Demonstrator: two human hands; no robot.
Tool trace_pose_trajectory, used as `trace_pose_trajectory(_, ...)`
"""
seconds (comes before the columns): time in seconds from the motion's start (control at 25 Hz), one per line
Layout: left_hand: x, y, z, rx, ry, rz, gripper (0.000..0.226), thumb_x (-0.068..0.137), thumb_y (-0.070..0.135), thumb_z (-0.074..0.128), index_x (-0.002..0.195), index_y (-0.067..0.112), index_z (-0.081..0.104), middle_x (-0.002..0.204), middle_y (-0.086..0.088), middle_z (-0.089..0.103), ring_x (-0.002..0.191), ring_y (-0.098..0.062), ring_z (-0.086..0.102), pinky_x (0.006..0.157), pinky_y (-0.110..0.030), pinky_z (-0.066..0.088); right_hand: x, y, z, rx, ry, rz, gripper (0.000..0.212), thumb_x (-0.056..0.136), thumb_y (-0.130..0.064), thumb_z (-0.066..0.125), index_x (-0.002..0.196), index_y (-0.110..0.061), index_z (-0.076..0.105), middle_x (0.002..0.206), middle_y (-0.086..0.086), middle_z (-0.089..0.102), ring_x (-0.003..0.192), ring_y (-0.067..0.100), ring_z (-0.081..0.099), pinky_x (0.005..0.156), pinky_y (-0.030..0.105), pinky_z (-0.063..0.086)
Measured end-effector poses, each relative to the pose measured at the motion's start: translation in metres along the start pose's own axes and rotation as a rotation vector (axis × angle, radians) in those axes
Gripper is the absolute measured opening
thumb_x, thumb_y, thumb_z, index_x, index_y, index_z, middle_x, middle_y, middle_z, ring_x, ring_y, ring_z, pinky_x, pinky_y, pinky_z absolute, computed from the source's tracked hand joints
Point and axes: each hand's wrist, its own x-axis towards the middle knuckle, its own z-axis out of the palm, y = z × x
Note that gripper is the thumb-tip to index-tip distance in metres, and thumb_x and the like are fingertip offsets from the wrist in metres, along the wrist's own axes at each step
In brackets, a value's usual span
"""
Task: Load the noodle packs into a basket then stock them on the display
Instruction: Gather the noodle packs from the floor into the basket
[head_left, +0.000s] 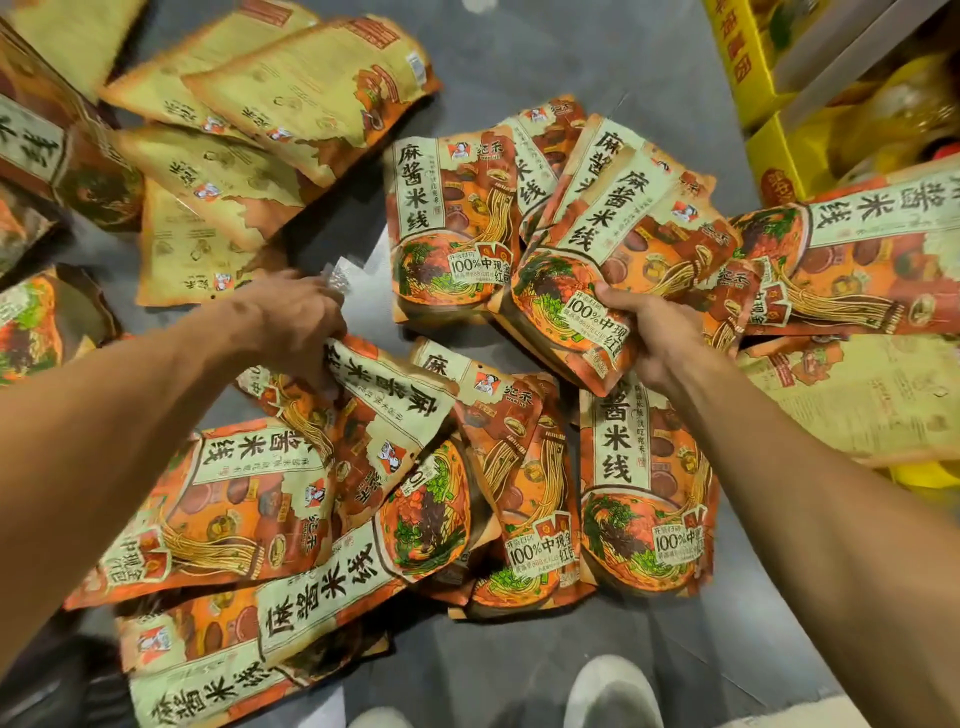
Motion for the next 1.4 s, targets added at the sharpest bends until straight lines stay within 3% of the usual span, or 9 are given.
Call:
trace_pose_trajectory(0.24,-0.052,-0.023,0.005,-0.622,0.083,-0.141,0.051,0.077,0.061,0.073,0.101,0.016,0.067,0.078,0.007,0.065,0.069,-0.011,0.061,0.061,-0.02,0.045,-0.034,-0.002,0.001,-0.12,-0.073,-0.089,0.05,0.074,0.006,0.082,0.109,-0.009,0.049,0.104,0.015,0.075,0.086,0.03,0.077,0.075,0.052,0.063)
trace_pose_trajectory(0.36,-0.096,-0.023,0.0,-1.294,0.285,-0.332,0.056,0.071,0.06,0.081,0.107,0.018,0.072,0.095,0.003,0.076,0.088,-0.017,0.072,0.084,-0.03,0.057,-0.075,-0.019,-0.001,-0.237,-0.061,-0.166,0.048,0.072,0.0,0.086,0.107,-0.013,0.057,0.098,0.006,0.078,0.084,0.025,0.078,0.076,0.047,0.063)
trace_pose_trajectory(0.52,-0.182,-0.006,-0.036,-1.889,0.488,-0.541,0.034,0.075,0.028,0.086,0.103,0.015,0.072,0.088,0.003,0.078,0.081,-0.015,0.075,0.079,-0.033,0.061,-0.161,-0.075,0.004,-0.214,-0.113,-0.198,0.05,0.072,-0.004,0.085,0.112,-0.014,0.056,0.095,0.007,0.079,0.08,0.027,0.078,0.064,0.043,0.064)
trace_pose_trajectory(0.8,-0.373,0.025,-0.08,-2.59,0.506,-0.692,0.079,0.054,0.023,0.093,0.121,-0.003,0.061,0.107,-0.02,0.076,0.096,-0.035,0.074,0.074,-0.045,0.062,-0.323,-0.166,0.045,-0.339,-0.345,-0.183,0.078,0.05,-0.018,0.098,0.119,-0.016,0.06,0.103,0.006,0.079,0.088,0.027,0.078,0.069,0.041,0.062)
trace_pose_trajectory(0.92,-0.454,0.045,-0.082,-2.737,0.783,-0.722,0.1,0.03,0.032,0.104,0.12,0.006,0.068,0.117,-0.015,0.074,0.104,-0.03,0.073,0.082,-0.046,0.062,-0.394,-0.187,0.081,-0.42,-0.529,-0.202,0.051,0.058,-0.006,0.084,0.105,-0.016,0.065,0.1,0.01,0.079,0.079,0.024,0.077,0.059,0.034,0.062)
trace_pose_trajectory(1.04,-0.52,0.06,-0.067,-2.778,1.038,-0.835,0.102,0.02,0.035,0.104,0.112,0.005,0.072,0.114,-0.016,0.074,0.1,-0.028,0.074,0.089,-0.046,0.058,-0.458,-0.191,0.125,-0.565,-0.71,-0.231,0.065,0.045,-0.02,0.095,0.103,-0.015,0.068,0.101,0.013,0.078,0.082,0.026,0.077,0.071,0.038,0.061)
trace_pose_trajectory(1.12,-0.564,0.066,-0.055,-2.797,1.129,-0.886,0.084,0.028,0.031,0.104,0.103,0.007,0.076,0.11,-0.016,0.076,0.096,-0.027,0.075,0.082,-0.044,0.062,-0.494,-0.183,0.157,-0.645,-0.782,-0.272,0.075,0.038,-0.026,0.099,0.105,-0.014,0.068,0.095,0.005,0.08,0.081,0.021,0.077,0.07,0.033,0.06)
trace_pose_trajectory(1.24,-0.616,0.08,-0.027,-2.809,1.256,-0.98,0.044,0.065,0.011,0.082,0.108,0.009,0.073,0.112,-0.014,0.076,0.096,-0.025,0.075,0.087,-0.044,0.059,-0.543,-0.159,0.201,-0.716,-0.916,-0.304,0.041,0.064,-0.006,0.083,0.102,-0.014,0.069,0.086,0.001,0.08,0.073,0.015,0.077,0.056,0.023,0.058)
trace_pose_trajectory(1.4,-0.655,0.113,0.028,-2.824,1.32,-1.209,0.046,0.07,0.01,0.077,0.116,0.009,0.069,0.111,-0.011,0.076,0.105,-0.029,0.072,0.103,-0.05,0.05,-0.581,-0.104,0.244,-0.886,-1.006,-0.295,0.064,0.046,-0.031,0.095,0.104,-0.018,0.072,0.098,0.004,0.08,0.087,0.023,0.077,0.074,0.036,0.059)
